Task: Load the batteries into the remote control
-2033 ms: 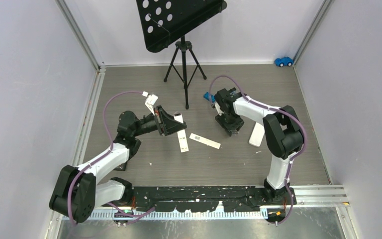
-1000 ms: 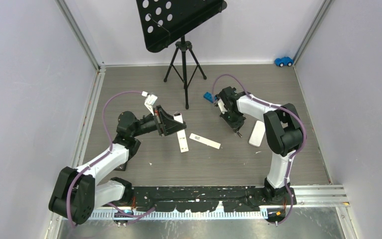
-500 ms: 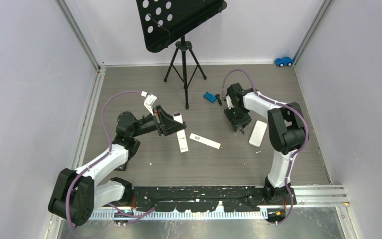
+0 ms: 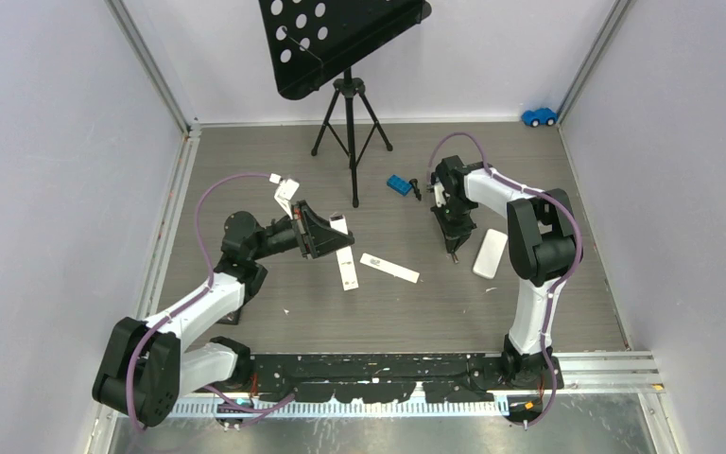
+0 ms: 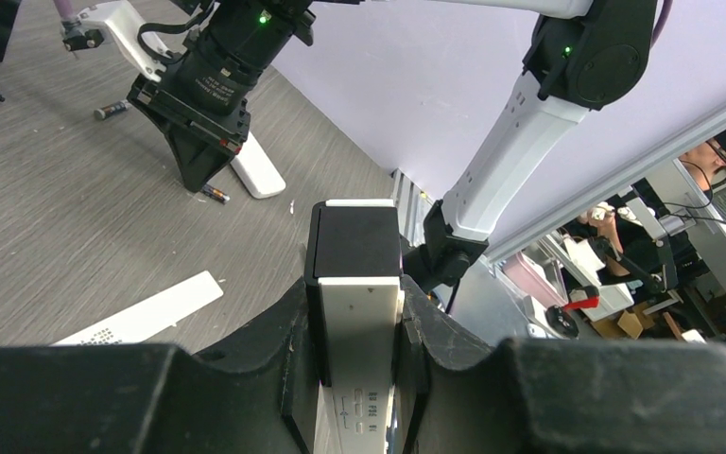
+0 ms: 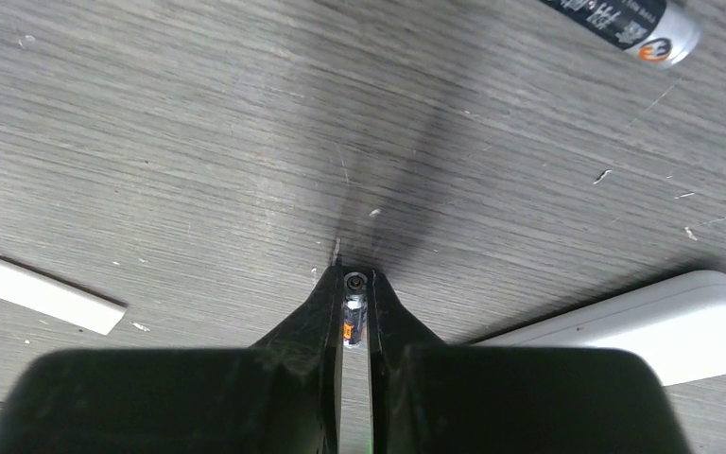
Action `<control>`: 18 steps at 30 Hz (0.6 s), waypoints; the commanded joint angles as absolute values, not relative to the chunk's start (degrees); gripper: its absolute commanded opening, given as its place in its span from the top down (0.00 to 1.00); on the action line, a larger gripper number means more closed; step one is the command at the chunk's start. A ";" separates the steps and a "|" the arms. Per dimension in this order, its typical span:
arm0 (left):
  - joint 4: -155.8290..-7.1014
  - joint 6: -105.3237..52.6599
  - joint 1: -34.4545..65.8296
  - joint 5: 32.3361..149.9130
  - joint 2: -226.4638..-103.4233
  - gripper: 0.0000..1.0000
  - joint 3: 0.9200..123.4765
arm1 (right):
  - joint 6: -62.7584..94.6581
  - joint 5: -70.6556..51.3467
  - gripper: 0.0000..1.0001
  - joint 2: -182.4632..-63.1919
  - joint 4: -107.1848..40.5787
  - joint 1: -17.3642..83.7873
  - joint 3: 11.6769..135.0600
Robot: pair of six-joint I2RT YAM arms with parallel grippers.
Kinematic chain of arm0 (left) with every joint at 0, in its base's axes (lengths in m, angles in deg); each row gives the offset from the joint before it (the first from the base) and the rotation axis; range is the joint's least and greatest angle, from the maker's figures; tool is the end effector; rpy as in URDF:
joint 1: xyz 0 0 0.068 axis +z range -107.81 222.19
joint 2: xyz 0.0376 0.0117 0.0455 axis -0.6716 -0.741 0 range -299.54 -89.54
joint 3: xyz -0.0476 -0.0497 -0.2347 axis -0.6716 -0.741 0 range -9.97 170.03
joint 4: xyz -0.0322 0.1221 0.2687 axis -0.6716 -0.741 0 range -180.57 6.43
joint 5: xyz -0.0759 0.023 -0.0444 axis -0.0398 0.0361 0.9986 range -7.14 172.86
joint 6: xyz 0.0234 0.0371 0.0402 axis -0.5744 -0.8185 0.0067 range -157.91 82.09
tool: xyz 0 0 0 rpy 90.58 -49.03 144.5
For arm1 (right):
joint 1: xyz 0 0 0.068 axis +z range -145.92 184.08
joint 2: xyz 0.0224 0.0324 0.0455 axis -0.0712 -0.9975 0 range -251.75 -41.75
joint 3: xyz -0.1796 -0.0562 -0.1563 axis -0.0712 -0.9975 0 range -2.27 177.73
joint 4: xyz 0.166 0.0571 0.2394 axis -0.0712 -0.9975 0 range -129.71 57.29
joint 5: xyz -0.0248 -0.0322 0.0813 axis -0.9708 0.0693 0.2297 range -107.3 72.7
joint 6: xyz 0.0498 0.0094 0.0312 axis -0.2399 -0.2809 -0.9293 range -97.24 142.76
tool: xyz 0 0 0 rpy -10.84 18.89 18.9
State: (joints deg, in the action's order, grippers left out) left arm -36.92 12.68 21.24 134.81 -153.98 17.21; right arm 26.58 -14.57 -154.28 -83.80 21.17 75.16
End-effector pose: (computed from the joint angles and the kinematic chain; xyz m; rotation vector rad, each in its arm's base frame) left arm 0.2487 -0.1319 0.2183 0.4424 1.6455 -1.6022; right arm 0.3659 0.1145 0.0997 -0.5612 3.0285 0.0846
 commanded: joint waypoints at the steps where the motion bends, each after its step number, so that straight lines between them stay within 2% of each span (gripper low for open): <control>1: -35.41 12.76 21.12 133.38 -153.70 1.00 18.14 | 23.03 -15.53 0.92 -153.03 -79.19 21.14 74.89; 7: -37.28 14.02 21.09 127.93 -154.80 1.00 18.15 | 13.19 -15.89 0.93 -141.16 -67.85 23.71 71.35; 13: -31.23 18.43 21.09 124.48 -156.76 1.00 16.75 | 9.34 -19.57 0.94 -121.52 -51.03 39.56 62.44; 18: -29.35 21.81 21.09 121.45 -156.88 1.00 15.97 | 4.32 -23.55 0.94 -111.44 -36.74 52.04 56.88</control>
State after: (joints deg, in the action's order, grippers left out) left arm -35.36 18.53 21.24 124.82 -156.96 16.36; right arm 9.77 -19.03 -116.71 -51.60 46.54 60.58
